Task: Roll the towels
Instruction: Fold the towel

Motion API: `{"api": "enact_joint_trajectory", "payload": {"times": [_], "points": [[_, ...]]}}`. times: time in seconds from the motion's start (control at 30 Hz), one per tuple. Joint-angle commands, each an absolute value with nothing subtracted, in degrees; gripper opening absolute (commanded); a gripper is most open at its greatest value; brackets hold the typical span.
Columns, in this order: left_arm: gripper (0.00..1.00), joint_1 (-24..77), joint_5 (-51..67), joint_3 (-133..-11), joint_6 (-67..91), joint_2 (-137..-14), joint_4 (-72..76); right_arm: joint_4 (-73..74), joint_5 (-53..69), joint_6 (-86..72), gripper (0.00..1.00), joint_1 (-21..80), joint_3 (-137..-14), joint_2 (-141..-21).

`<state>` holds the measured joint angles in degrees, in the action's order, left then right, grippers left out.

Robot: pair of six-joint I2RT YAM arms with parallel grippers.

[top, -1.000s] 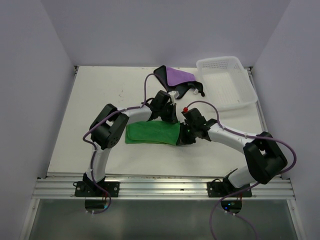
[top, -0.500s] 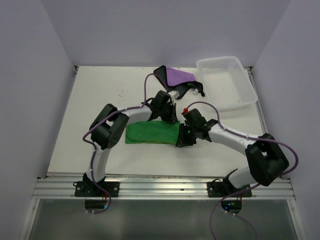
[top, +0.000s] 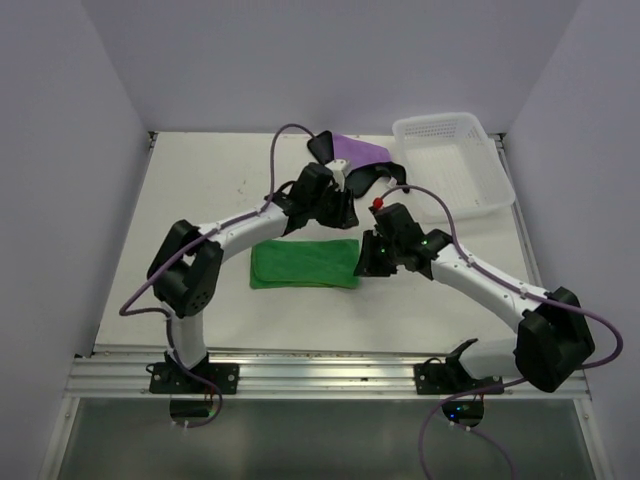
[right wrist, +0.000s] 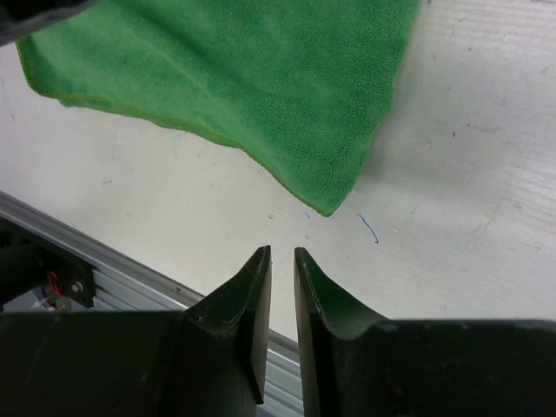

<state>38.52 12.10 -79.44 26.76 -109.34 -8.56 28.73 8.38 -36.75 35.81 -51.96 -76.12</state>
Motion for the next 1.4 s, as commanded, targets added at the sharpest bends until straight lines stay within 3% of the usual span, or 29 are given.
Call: {"api": "enact_joint_trajectory", "payload": {"times": [0.0, 0.13, 0.4, 0.6, 0.87, 1.37], "points": [[0.5, 37.44, 9.06, -77.61, 25.22, -102.49, -10.19, 29.45, 5.89, -35.77, 0.2, 34.81, -55.28, -76.55], [0.5, 34.29, 5.11, -72.35, 24.79, -93.37, -13.52, 27.51, 5.45, -35.68, 0.18, 33.23, -56.86, -79.01], [0.52, 29.89, 1.05, -50.55, 27.51, -71.4, -15.12, 26.45, 5.36, -33.49, 0.12, 31.55, -67.75, -93.59], [0.52, 29.71, 2.46, -40.18, 31.02, -62.86, -16.44, 25.93, 2.82, -32.52, 0.11, 31.2, -70.93, -101.67], [0.5, 29.71, -2.02, -32.08, 33.57, -58.89, -18.63, 24.61, 3.16, -31.91, 0.1, 30.67, -72.68, -110.56], [0.49, 29.71, -11.25, -30.15, 35.51, -60.91, -18.81, 25.23, 3.95, -30.59, 0.09, 30.59, -73.56, -113.47]]}}
